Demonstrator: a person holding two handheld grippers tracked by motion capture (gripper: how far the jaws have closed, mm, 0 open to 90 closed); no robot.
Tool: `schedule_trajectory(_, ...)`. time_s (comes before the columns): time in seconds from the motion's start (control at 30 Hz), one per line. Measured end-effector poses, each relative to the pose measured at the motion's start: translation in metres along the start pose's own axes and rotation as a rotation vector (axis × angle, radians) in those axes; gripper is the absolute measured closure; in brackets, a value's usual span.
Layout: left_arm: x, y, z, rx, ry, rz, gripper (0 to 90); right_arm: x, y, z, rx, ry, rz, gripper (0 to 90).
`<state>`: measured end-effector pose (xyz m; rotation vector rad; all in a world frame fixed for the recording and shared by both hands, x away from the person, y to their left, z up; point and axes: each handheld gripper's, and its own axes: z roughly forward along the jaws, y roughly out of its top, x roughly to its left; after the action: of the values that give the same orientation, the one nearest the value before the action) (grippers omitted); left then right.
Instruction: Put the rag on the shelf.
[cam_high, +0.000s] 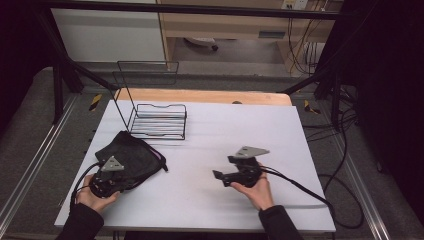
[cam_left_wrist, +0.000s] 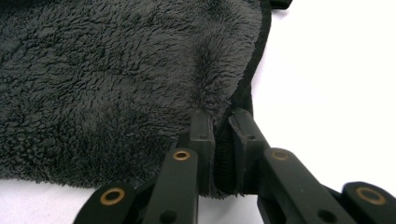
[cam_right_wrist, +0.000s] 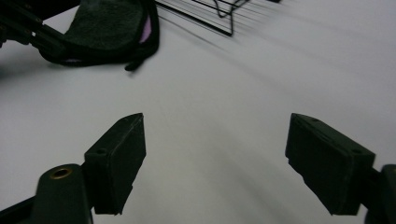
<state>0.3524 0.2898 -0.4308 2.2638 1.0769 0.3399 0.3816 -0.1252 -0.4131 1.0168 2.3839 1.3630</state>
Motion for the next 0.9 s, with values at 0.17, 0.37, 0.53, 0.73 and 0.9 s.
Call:
schedule_trajectory(0.17,-0.001,-0.001,0.001,-0.007,0.007,0.006,80.0,0.035,0.028,0.061,0.040,0.021,-0.064,30.5)
schedule_trajectory(0.37,0.000,-0.003,0.001,-0.017,-0.001,-0.002,79.9,0.058,0.038,0.112,0.086,0.043,-0.084,45.0)
schedule_trajectory(0.53,0.001,-0.003,0.001,-0.016,-0.003,-0.002,79.9,0.069,0.038,0.141,0.108,0.061,-0.088,58.2)
schedule_trajectory(0.73,0.002,-0.002,0.001,-0.016,-0.010,-0.014,79.8,0.074,0.036,0.156,0.122,0.094,-0.096,76.8)
schedule_trajectory(0.9,0.003,-0.002,-0.001,-0.021,-0.020,-0.033,79.9,0.073,0.037,0.153,0.134,0.092,-0.109,89.5)
